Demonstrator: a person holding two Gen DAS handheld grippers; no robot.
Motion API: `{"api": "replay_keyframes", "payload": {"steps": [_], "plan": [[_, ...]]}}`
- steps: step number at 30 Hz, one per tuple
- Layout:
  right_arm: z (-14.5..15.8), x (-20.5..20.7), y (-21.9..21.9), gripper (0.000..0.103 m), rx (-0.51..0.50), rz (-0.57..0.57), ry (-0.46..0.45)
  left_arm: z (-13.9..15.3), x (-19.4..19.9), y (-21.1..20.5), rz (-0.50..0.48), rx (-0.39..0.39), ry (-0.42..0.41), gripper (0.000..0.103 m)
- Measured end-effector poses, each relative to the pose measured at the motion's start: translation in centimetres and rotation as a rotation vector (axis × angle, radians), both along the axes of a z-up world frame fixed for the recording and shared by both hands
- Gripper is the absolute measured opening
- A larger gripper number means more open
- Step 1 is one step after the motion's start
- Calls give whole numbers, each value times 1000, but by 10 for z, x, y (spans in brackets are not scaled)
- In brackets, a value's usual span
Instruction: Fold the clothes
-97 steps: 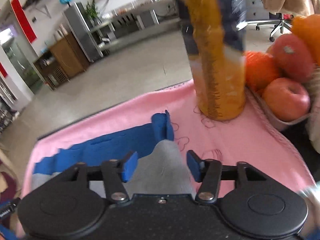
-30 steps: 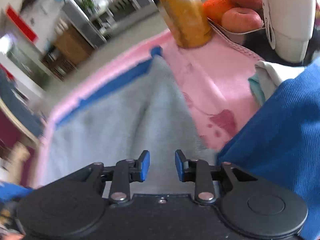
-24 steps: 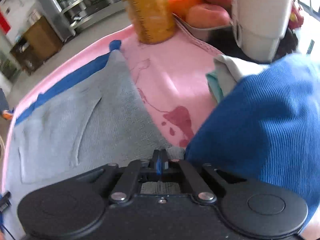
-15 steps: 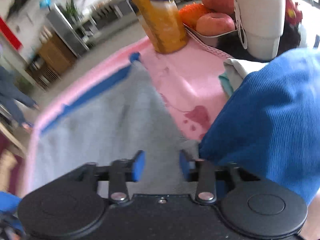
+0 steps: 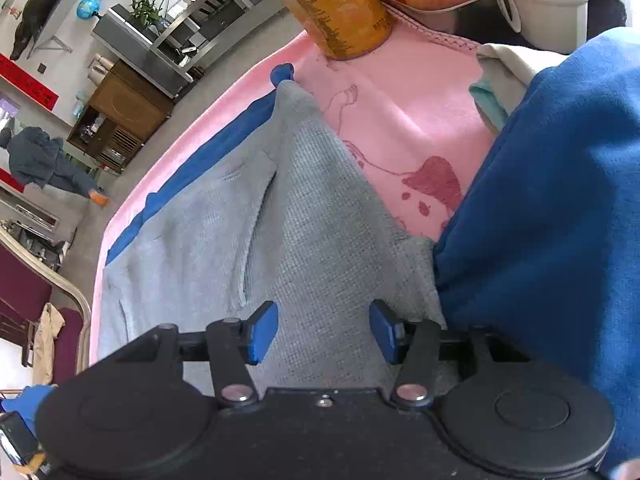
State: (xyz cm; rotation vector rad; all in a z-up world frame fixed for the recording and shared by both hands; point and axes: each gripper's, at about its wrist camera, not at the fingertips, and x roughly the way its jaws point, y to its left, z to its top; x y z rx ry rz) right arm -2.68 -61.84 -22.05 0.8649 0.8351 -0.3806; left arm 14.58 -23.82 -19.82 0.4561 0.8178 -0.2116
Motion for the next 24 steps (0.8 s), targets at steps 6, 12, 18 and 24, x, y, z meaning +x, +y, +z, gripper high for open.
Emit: {"api": "replay_keyframes", "payload": {"steps": [6, 12, 18, 24], "plan": [[21, -39, 14, 72, -44, -41, -20, 19, -35, 23, 66, 21, -64, 86], [38, -102, 34, 77, 52, -83, -176, 30, -90, 49, 56, -159, 11, 86], [37, -127, 52, 78, 104, -53, -249, 27, -131, 43, -46, -197, 23, 87], [31, -106, 60, 78, 52, -22, -204, -1, -110, 34, 3, -149, 135, 90]]}}
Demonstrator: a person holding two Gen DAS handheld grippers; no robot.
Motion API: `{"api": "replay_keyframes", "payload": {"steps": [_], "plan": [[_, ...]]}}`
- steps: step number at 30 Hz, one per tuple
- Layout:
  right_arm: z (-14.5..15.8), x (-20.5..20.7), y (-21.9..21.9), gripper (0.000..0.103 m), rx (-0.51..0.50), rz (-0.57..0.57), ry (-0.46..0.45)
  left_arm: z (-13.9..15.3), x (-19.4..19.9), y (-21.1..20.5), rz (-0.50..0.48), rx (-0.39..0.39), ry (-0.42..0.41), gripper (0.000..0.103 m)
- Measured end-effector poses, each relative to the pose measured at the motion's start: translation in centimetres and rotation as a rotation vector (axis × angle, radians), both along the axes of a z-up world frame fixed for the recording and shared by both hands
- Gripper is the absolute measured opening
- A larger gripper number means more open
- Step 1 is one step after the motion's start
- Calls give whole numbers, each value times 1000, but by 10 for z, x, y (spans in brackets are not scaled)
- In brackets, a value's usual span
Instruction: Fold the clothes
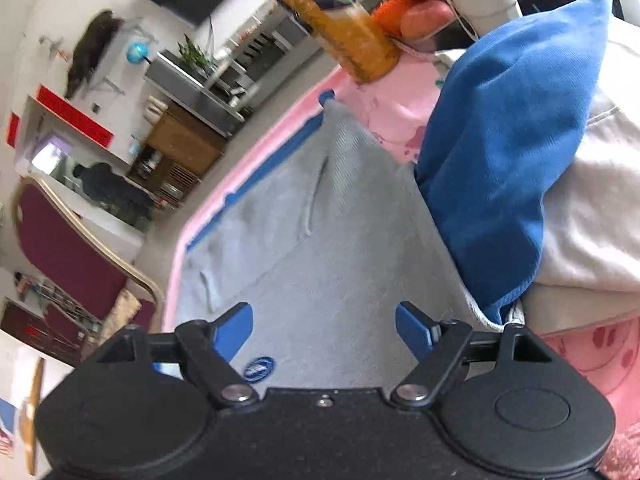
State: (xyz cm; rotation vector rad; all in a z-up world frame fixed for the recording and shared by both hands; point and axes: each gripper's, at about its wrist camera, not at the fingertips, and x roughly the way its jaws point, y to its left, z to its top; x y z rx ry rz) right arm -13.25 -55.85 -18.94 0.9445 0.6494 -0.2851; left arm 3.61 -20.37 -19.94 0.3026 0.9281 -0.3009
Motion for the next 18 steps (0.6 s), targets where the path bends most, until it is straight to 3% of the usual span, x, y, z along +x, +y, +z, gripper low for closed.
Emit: {"api": "replay_keyframes", "payload": {"steps": [6, 11, 15, 18], "plan": [[-33, 22, 0, 80, 56, 2, 164, -6, 11, 10, 52, -55, 79, 95], [-39, 13, -4, 82, 100, -31, 129, -4, 4, 8, 42, -20, 66, 95], [-37, -4, -6, 82, 89, -81, 153, -2, -7, 13, 35, 29, 47, 95], [-34, -24, -11, 82, 102, -130, 105, 5, -19, 26, 45, 31, 27, 92]]}}
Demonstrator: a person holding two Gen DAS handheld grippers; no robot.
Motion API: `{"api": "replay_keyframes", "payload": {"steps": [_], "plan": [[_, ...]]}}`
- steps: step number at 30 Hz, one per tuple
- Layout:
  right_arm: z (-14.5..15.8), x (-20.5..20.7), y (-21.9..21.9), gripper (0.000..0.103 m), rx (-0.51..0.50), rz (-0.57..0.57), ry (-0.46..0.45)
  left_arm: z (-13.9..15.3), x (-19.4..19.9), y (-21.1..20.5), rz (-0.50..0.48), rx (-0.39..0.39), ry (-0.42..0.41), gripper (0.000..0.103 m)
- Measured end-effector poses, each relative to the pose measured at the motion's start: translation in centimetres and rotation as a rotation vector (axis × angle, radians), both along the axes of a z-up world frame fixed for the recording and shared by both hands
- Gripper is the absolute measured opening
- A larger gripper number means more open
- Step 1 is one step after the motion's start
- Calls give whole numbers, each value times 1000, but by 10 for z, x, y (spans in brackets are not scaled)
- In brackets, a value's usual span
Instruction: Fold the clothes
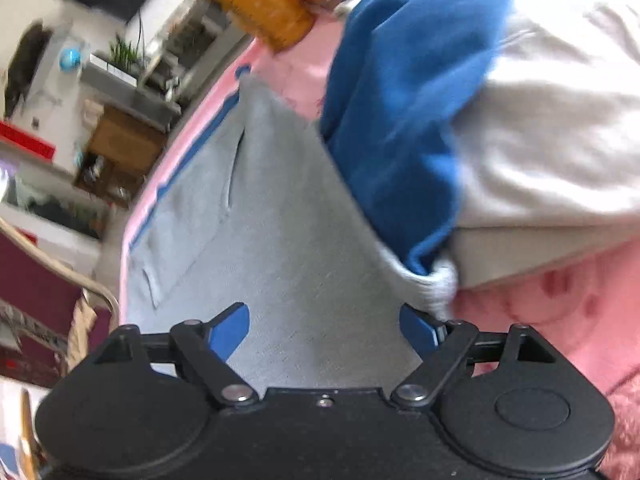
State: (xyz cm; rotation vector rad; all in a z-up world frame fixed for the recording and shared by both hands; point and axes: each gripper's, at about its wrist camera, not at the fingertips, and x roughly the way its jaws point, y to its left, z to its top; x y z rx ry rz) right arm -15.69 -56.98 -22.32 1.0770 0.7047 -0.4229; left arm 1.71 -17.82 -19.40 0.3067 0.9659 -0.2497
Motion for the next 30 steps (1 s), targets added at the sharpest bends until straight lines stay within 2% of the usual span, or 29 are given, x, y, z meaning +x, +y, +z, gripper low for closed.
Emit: {"api": "replay_keyframes", "payload": {"steps": [4, 8, 12, 16, 19, 22, 25, 30], "plan": [[13, -31, 1, 82, -23, -58, -121, 17, -16, 16, 12, -68, -46, 92], [32, -55, 9, 83, -90, -98, -198, 33, -36, 26, -9, -139, -91, 93], [53, -67, 15, 84, -85, -85, -268, 43, -56, 21, -70, -104, -153, 98], [81, -70, 22, 85, -95, -42, -326, 42, -60, 18, -87, -64, -151, 98], [97, -71, 34, 87, -121, 8, -336, 40, -62, 17, -96, -41, -140, 98], [103, -71, 49, 90, -140, 57, -324, 39, -65, 20, -111, -51, -114, 98], [100, -72, 65, 91, -139, 99, -301, 38, -72, 22, -130, -63, -108, 100], [83, -66, 87, 95, -133, 180, -210, 37, -81, 28, -130, -77, -116, 102]]}}
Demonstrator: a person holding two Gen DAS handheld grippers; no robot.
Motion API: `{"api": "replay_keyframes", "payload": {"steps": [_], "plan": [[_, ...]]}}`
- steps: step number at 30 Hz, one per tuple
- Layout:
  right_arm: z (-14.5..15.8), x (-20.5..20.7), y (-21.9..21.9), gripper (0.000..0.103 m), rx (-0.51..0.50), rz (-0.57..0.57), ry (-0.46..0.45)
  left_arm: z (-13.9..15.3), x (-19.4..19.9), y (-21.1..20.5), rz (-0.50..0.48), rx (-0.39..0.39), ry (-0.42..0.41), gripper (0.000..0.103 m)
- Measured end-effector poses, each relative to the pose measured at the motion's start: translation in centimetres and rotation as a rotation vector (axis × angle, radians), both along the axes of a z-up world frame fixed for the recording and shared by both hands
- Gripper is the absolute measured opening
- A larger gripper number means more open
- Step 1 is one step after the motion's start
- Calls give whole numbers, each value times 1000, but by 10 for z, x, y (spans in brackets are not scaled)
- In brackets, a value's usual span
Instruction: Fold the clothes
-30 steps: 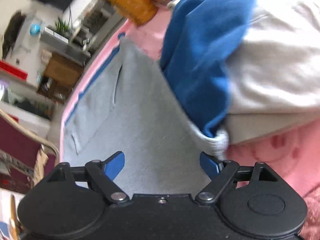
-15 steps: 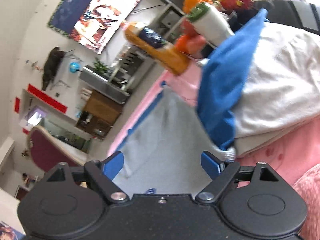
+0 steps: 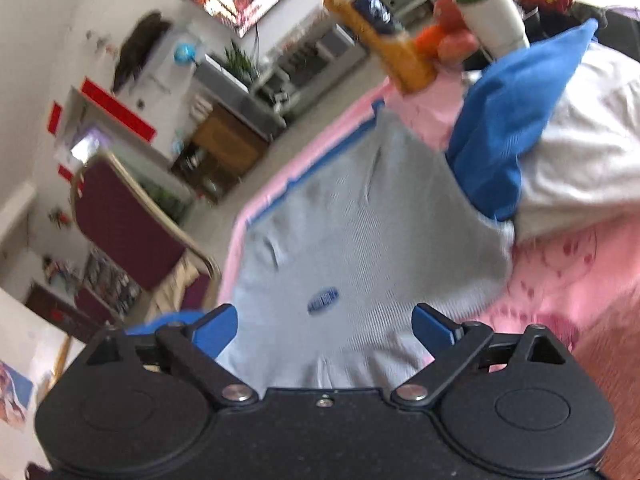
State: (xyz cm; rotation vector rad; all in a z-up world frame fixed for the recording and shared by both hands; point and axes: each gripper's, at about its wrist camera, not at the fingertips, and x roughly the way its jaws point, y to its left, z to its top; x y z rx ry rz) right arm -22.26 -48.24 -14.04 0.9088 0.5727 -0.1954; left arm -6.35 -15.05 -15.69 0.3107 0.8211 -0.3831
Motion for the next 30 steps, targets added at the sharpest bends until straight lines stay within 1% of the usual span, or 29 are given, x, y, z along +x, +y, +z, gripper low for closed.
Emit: {"api": "replay_keyframes", "payload": {"steps": [2, 5, 8, 11, 15, 21, 24, 27, 30], "plan": [[-5, 2, 7, 95, -1, 17, 28, 0, -1, 1, -3, -6, 14, 102], [-5, 4, 15, 95, -18, 42, 47, 0, -5, 3, -23, -24, 34, 101], [-1, 8, 22, 95, -61, 65, 62, 0, -10, 3, -54, -37, 41, 102], [-2, 8, 25, 95, -70, 75, 75, -2, -14, 2, -82, -50, 66, 101], [-8, 8, 29, 95, -82, 106, 111, -3, -22, 0, -107, -35, 63, 101], [-14, 5, 39, 95, -153, 218, 188, 0, -31, 6, -118, -49, 65, 101], [-20, 3, 45, 95, -182, 285, 221, -3, -33, 4, -132, -38, 74, 101], [-32, 6, 52, 94, -181, 356, 261, -7, -35, -2, -157, -18, 83, 101], [-53, 16, 58, 94, -147, 437, 333, -11, -35, -5, -173, -7, 90, 101]]}}
